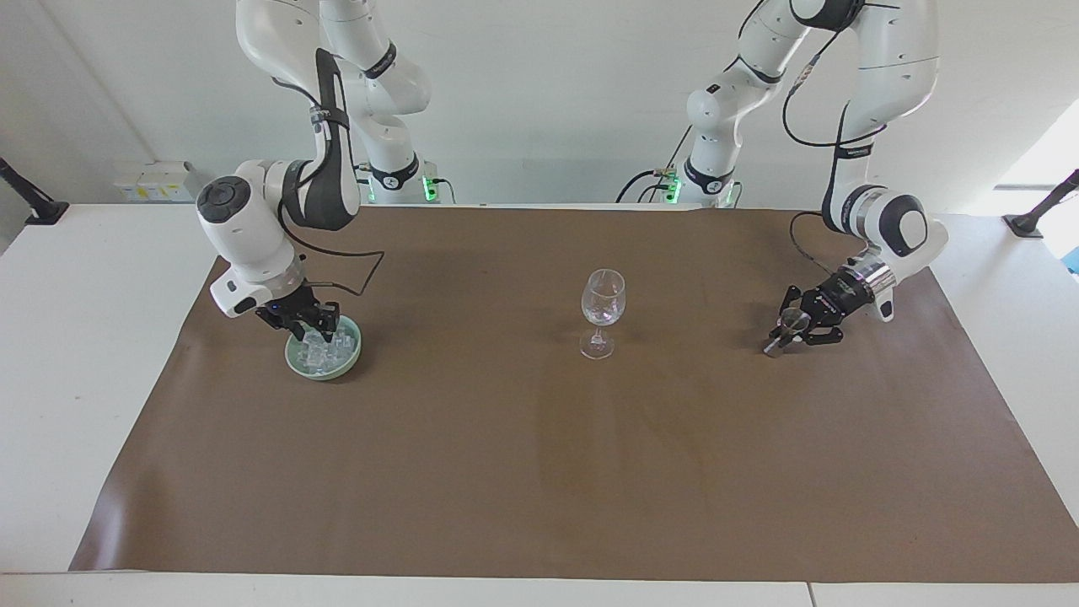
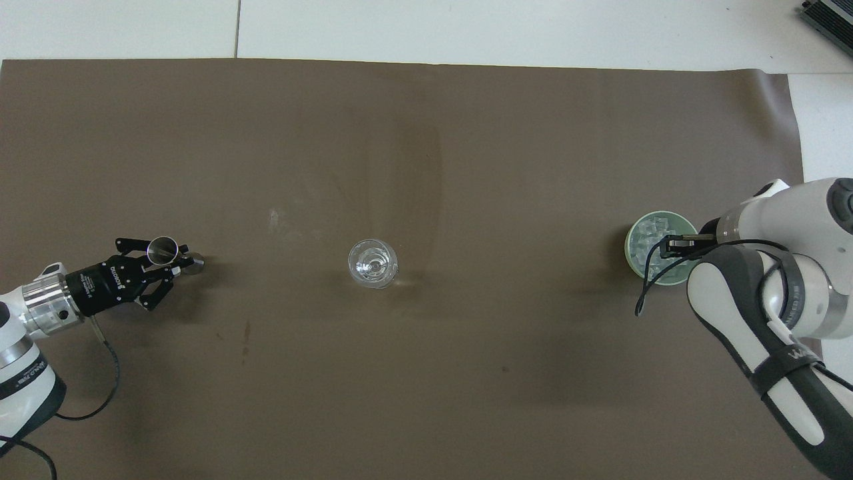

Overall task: Pour wine and add ice with both arms
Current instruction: 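Set the jigger down and open the left gripper, drawing it back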

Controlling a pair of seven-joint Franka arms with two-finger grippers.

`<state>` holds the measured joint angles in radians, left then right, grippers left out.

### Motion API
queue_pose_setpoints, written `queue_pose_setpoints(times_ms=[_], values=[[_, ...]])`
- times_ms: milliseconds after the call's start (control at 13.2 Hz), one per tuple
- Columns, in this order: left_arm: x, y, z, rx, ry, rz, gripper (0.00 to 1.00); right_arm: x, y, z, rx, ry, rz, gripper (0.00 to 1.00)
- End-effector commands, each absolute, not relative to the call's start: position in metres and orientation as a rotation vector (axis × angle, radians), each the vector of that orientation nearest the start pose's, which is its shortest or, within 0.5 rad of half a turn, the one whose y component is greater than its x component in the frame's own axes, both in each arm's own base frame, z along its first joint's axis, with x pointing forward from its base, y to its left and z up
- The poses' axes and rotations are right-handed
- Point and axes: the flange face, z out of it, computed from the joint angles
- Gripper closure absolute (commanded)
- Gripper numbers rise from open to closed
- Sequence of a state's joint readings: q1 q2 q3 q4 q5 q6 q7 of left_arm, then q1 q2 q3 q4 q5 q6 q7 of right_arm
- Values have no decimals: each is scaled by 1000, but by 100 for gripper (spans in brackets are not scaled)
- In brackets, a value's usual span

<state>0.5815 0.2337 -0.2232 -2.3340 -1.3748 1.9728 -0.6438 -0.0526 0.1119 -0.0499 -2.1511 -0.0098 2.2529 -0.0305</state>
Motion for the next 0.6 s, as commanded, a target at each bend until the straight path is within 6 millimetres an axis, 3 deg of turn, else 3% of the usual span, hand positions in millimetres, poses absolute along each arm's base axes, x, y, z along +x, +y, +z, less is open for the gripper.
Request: queue_pose_setpoints(times_ms=[0,227,378,529], values=[[477,109,241,1077,1726,-716,77,542,-63,352,-3185,37,16,49],[477,109,240,1076,1729,-715,60,540,-64,346,-3189,33,26,52],[478,109,241,1076,1728,-716,39,539,-63,344,-3188,30,36,53],[479,109,242,1077,1728,-715,12,538,-63,343,-3193,26,27,54]])
